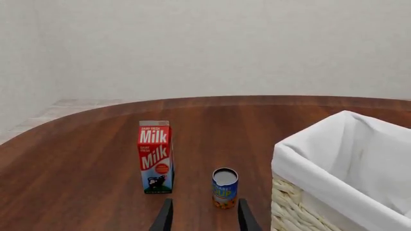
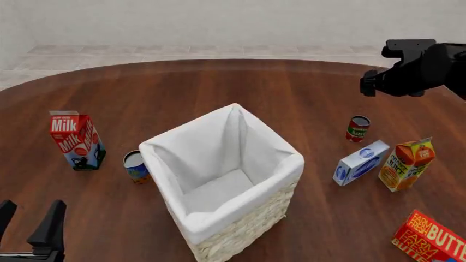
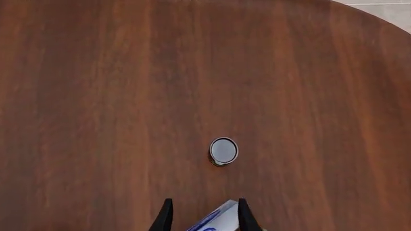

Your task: Pick up the tomato sauce, and put it in the basket.

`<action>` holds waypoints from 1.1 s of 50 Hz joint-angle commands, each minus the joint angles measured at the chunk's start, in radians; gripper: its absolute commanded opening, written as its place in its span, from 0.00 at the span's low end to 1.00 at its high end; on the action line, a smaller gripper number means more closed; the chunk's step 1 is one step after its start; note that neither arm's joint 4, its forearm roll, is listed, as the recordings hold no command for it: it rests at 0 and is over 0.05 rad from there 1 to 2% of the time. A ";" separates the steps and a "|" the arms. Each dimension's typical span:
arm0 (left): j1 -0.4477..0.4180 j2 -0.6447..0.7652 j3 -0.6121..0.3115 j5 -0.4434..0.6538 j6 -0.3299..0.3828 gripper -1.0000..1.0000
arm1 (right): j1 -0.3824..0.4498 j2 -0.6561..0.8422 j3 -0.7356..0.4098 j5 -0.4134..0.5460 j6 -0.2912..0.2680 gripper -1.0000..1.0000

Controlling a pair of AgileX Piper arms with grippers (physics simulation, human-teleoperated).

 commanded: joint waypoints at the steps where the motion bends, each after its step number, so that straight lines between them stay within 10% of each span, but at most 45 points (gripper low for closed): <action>1: 0.000 0.000 0.000 0.000 0.000 1.00 | -0.007 0.052 0.003 -0.048 0.008 1.00; 55: 0.000 0.000 0.000 0.000 0.000 1.00 | -0.028 0.175 0.026 -0.182 0.008 1.00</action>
